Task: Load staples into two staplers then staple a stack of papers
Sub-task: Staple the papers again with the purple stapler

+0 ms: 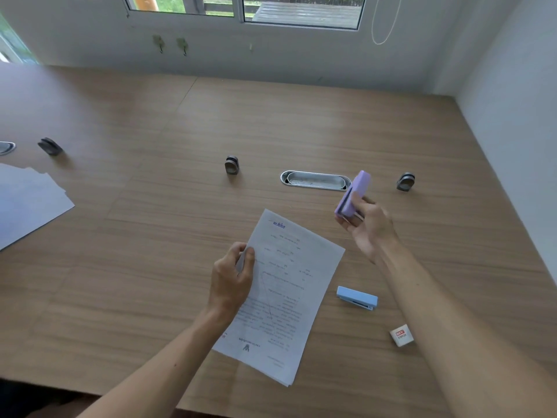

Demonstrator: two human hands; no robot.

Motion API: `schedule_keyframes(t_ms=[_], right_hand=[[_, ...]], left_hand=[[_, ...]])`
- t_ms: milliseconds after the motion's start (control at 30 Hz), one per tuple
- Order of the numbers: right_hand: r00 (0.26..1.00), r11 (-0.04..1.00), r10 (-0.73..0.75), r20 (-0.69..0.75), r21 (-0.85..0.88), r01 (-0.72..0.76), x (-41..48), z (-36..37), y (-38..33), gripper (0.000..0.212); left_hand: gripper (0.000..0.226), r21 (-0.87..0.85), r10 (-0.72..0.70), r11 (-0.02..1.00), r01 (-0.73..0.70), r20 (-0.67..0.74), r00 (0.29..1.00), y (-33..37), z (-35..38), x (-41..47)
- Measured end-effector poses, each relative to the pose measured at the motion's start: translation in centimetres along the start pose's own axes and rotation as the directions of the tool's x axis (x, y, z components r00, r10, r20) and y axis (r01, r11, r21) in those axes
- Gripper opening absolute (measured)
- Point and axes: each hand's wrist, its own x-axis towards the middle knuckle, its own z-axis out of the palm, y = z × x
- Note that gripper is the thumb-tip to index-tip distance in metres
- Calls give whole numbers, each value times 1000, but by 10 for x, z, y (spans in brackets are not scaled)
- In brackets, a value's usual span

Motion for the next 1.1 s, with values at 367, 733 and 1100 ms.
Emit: schedule_keyframes(t_ms=[367,733,1100], right_hand=[[930,904,11,368,-400,148,-35,39,1,21],[905,901,116,409,-427,78,-47,44,7,33],[919,778,27,394,-585,228,-52,50,14,36]], left_hand=[[12,-34,58,998,-58,-12,998,11,-7,-15],[11,-28,93,995,-93,-13,996,17,-11,-19],[10,-26,141,990,-141,17,990,24,-11,-24]])
